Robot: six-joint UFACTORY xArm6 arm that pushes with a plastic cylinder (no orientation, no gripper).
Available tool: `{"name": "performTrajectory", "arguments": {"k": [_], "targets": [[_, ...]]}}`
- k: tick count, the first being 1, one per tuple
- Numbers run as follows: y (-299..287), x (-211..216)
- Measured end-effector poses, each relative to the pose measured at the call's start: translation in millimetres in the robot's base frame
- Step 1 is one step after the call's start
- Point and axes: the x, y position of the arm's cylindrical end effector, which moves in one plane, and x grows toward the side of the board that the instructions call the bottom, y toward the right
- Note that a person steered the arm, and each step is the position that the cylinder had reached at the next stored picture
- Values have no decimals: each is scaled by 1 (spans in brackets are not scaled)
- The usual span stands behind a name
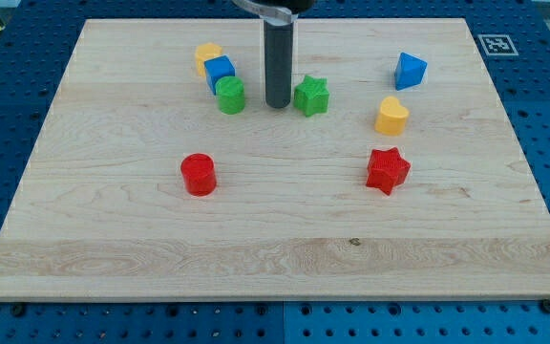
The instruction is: Move the green star to the center
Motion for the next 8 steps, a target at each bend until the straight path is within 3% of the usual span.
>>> {"name": "performTrajectory", "arguments": {"k": [4, 5, 8], "targets": [[103, -45], [126, -29], [95, 1]]}}
